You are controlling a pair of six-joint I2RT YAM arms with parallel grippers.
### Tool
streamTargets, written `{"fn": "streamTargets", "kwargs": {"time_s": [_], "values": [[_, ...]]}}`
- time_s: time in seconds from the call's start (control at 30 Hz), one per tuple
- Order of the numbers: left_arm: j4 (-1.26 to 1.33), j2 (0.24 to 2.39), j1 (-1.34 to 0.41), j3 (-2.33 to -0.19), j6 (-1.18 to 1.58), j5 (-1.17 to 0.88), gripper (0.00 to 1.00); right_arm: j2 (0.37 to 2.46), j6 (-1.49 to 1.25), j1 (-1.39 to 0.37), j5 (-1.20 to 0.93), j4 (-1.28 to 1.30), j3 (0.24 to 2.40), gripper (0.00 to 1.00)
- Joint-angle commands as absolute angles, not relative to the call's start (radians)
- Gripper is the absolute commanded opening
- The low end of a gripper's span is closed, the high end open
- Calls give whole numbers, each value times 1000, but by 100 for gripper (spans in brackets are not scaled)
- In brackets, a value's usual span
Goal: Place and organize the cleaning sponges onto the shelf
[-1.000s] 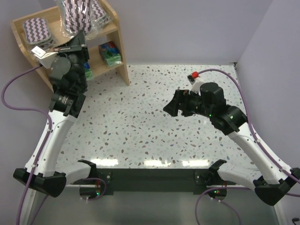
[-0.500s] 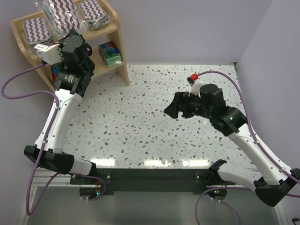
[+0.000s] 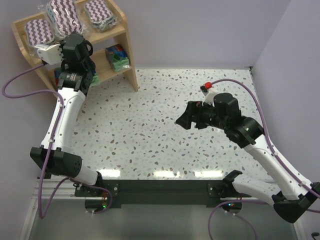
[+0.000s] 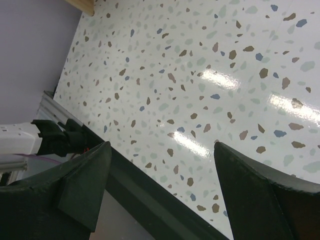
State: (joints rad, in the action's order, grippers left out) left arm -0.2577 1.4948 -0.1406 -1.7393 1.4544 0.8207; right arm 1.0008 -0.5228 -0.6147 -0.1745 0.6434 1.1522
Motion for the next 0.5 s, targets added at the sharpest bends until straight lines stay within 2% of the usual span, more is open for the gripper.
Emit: {"fn": "streamTargets", "kwargs": {"time_s": [0.0, 0.07, 0.17, 0.2, 0.27, 0.3, 0.47], "values": [[-173, 1496, -123, -1766, 1440, 766, 11, 979, -528, -611, -192, 643, 1146, 87], [-170, 1511, -114, -1781, 1453, 746, 11, 980, -526, -611, -193, 641, 1144, 87], [-163, 1531, -112, -1799, 1456, 715, 20, 986, -523, -609, -195, 641, 1144, 87], [-157, 1532, -112, -1798, 1457, 709, 28, 986, -525, -611, -193, 641, 1146, 87], [-155, 1534, -112, -1799, 1471, 709, 36, 985, -525, -611, -193, 640, 1140, 87], [-155, 1532, -113, -1801, 1467, 716, 46, 983, -525, -611, -195, 638, 1138, 87], [-129, 1528, -114, -1799, 1448, 715, 61, 985, -525, -611, -195, 641, 1131, 88]]}}
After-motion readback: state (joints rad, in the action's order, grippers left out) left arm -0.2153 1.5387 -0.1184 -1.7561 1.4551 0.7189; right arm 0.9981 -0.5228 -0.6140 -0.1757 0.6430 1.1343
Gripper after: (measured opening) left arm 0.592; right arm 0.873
